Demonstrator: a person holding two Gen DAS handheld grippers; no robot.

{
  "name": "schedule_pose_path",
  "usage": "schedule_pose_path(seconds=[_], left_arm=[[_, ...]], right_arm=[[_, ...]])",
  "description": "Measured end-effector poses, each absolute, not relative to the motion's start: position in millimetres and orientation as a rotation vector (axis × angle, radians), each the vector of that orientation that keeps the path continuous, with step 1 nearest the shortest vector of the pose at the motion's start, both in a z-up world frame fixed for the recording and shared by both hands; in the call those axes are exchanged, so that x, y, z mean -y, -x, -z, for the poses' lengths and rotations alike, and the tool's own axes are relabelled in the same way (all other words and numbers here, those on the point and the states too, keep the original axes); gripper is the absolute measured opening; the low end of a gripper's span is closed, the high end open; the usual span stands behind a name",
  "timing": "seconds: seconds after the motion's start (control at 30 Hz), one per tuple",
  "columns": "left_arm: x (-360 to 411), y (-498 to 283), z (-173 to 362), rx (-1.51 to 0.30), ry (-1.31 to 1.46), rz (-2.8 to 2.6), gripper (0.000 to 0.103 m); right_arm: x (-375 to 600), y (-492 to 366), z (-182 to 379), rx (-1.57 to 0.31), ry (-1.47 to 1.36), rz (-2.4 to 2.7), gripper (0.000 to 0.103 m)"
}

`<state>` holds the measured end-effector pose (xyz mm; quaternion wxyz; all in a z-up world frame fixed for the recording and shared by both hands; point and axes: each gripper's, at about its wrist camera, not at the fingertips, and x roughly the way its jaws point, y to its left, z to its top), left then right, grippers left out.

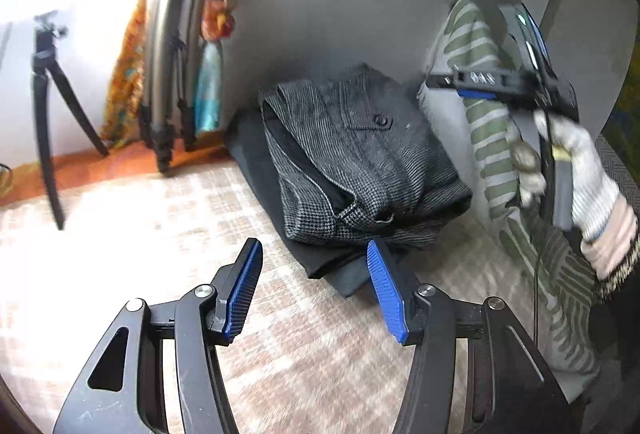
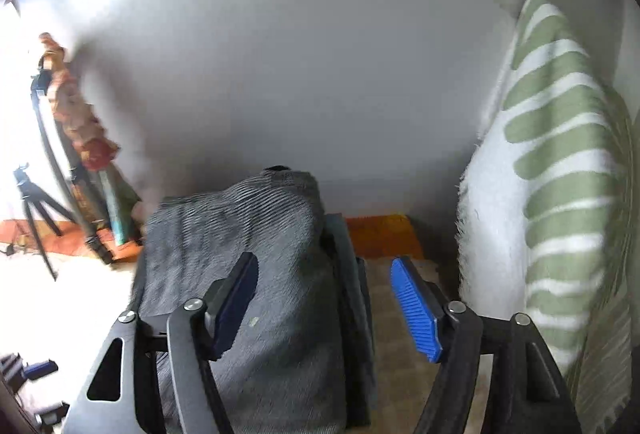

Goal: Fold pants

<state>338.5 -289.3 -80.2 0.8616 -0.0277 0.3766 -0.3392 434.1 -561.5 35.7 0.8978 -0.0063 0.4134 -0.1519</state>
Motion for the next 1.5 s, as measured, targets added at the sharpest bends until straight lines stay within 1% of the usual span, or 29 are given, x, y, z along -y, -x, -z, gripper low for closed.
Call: schedule_pose_path(seconds=[0.07,0.23,0.27,0.3,0.33,0.57,0.63,0.73,0.83,0.9,1.2,1.5], left_arm=[[278.1,-330.3,66.3,-0.763,0.047,0.708,0.053],[255.7,-313.0,43.7,-0.730,0.032,0.720,0.054],[251.5,-310.0,40.6,-0.725,0.034,0.725,0.057],[244.8,-304.5,35.9,-0.714,0.039,0.731,0.067],[240.7,-301.3,33.5,-0.705,0.045,0.733,0.071],[211.2,-269.3,17.5,-0.690,-0.003,0.739,0.072],[202.0,-261.1,14.4,-0.689,-0.006,0.739,0.077],[188.8,-247.1,11.3,-0.682,-0.021,0.735,0.078],[179.4,-228.9,7.7,-0.667,-0.061,0.735,0.078],[174.0,-216.5,6.4,-0.640,-0.082,0.735,0.082],[153.2,-185.8,5.3,-0.592,-0.084,0.740,0.082],[148.6,-179.8,14.8,-0.584,-0.105,0.731,0.082]], right_arm=[[550.2,-414.1,-44.5,-0.849,0.013,0.314,0.076],[520.7,-363.2,-58.4,-0.818,-0.012,0.315,0.083],[512.5,-351.8,-60.5,-0.816,-0.017,0.315,0.083],[505.2,-343.3,-61.7,-0.813,-0.022,0.312,0.084],[500.4,-335.5,-62.8,-0.813,-0.026,0.313,0.085],[456.6,-271.8,-66.4,-0.786,-0.068,0.341,0.090],[442.4,-256.0,-67.5,-0.776,-0.059,0.363,0.096],[426.5,-236.8,-67.9,-0.765,-0.071,0.382,0.101],[411.8,-218.6,-66.5,-0.755,-0.074,0.415,0.103],[400.9,-208.7,-65.1,-0.744,-0.049,0.445,0.103],[367.0,-176.0,-54.7,-0.698,-0.054,0.489,0.103],[354.1,-169.7,-40.2,-0.676,-0.056,0.491,0.103]])
